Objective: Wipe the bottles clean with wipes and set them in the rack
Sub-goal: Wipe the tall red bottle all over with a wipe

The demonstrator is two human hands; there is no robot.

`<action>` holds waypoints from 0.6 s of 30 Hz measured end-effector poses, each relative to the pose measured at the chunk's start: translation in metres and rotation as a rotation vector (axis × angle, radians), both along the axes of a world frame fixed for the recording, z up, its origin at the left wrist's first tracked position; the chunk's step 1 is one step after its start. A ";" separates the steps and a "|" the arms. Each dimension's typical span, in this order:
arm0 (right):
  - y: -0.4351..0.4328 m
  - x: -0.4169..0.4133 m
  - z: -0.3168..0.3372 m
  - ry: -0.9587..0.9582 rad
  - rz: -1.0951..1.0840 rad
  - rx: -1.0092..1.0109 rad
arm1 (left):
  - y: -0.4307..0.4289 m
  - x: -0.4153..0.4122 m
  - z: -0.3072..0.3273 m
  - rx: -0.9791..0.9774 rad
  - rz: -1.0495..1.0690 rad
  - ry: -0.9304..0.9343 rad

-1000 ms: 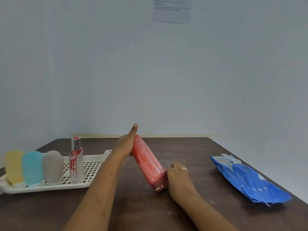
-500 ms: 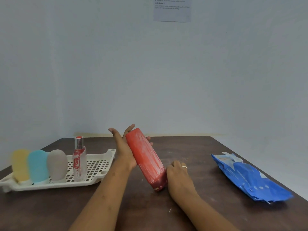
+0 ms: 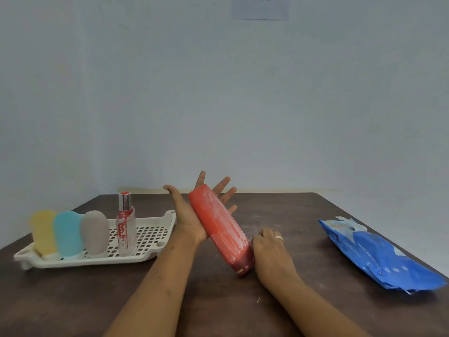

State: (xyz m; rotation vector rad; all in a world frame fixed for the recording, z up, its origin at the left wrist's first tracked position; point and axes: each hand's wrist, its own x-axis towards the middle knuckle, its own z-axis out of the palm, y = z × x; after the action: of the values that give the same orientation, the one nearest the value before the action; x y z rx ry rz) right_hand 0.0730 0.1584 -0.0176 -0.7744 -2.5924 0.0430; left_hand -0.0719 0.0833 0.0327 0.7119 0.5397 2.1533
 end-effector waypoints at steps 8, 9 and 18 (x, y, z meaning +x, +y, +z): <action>-0.005 0.005 0.002 -0.043 -0.053 0.078 | 0.000 -0.001 0.001 0.036 -0.076 0.063; -0.006 0.005 0.002 -0.053 -0.059 0.090 | 0.000 -0.002 0.000 0.035 -0.082 0.064; 0.008 0.009 0.007 0.077 -0.017 -0.029 | -0.003 -0.004 -0.003 -0.026 -0.050 0.040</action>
State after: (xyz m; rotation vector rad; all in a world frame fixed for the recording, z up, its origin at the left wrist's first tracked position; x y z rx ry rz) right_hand 0.0821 0.1663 -0.0104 -0.7901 -2.5176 0.1038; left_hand -0.0764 0.0804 0.0297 0.7480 0.5636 2.0858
